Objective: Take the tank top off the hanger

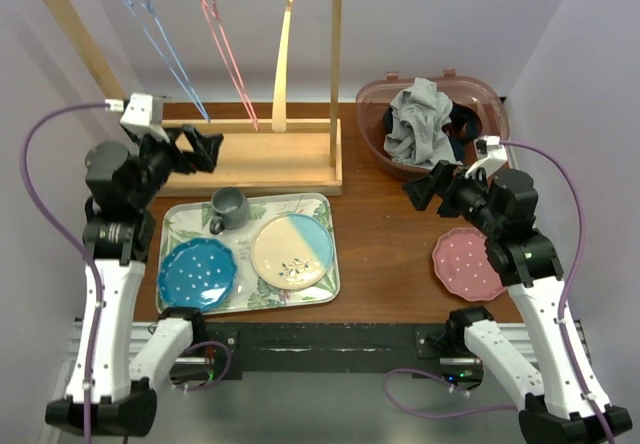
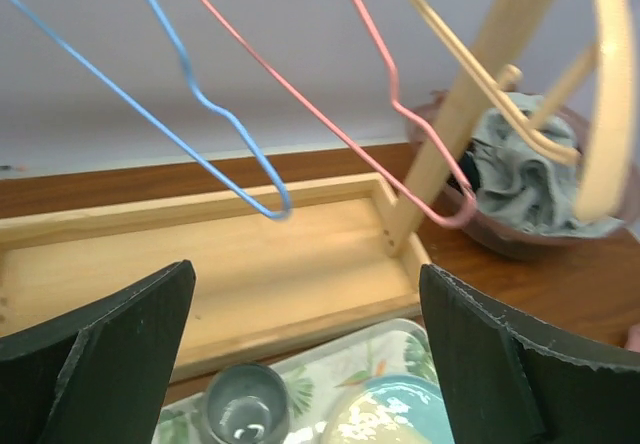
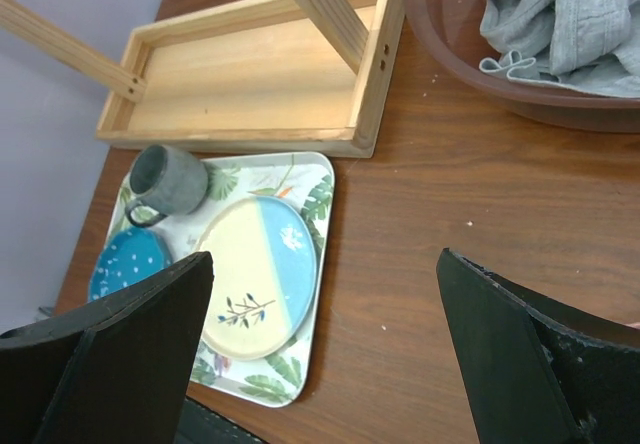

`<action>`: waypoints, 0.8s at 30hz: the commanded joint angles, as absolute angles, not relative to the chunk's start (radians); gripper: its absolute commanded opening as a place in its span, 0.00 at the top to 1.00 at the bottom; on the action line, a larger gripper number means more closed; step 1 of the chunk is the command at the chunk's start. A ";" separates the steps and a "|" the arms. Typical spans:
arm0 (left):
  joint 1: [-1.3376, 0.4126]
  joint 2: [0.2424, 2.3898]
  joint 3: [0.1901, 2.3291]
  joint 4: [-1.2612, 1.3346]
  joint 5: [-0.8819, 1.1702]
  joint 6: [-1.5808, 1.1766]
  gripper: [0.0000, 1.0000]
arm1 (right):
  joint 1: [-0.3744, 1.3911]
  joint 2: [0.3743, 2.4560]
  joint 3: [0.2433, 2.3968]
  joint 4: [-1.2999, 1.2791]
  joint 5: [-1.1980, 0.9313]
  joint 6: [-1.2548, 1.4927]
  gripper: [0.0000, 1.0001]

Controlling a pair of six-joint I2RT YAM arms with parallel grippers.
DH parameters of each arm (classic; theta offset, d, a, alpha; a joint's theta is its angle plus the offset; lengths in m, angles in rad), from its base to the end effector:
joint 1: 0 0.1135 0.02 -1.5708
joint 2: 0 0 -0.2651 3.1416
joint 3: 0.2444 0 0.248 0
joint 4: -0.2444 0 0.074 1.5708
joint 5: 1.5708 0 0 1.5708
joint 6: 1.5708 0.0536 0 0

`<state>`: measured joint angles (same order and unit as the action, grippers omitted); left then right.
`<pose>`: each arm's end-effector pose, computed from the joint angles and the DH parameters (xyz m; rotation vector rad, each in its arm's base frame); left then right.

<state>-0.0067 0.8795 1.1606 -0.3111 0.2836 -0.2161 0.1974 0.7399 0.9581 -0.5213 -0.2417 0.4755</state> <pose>0.1908 -0.0163 0.4384 0.0532 1.6132 -0.3993 0.1607 0.0452 0.3653 0.0962 1.9205 0.6843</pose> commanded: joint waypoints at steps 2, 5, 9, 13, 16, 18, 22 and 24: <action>0.000 0.654 0.958 -0.241 0.501 -0.359 0.00 | 0.202 0.707 1.042 -0.581 -0.267 0.505 0.01; 0.000 0.576 0.873 -0.193 0.587 -0.451 0.00 | 0.202 0.693 1.042 -0.609 -0.299 0.494 0.01; 0.000 0.519 0.793 -0.141 0.672 -0.523 0.00 | 0.202 0.664 1.017 -0.618 -0.348 0.497 0.01; 0.000 0.489 0.764 -0.144 0.681 -0.526 0.00 | 0.202 0.621 0.989 -0.623 -0.328 0.497 0.01; 0.000 0.477 0.756 -0.141 0.698 -0.534 0.00 | 0.202 0.603 0.980 -0.626 -0.318 0.497 0.01; 0.000 0.477 0.753 -0.141 0.698 -0.535 0.00 | 0.202 0.595 0.974 -0.621 -0.328 0.494 0.01; 0.000 0.477 0.755 -0.152 0.698 -0.525 0.00 | 0.203 0.601 0.971 -0.615 -0.354 0.502 0.01; 0.000 0.476 0.755 -0.153 0.699 -0.526 0.00 | 0.202 0.604 0.969 -0.607 -0.364 0.508 0.01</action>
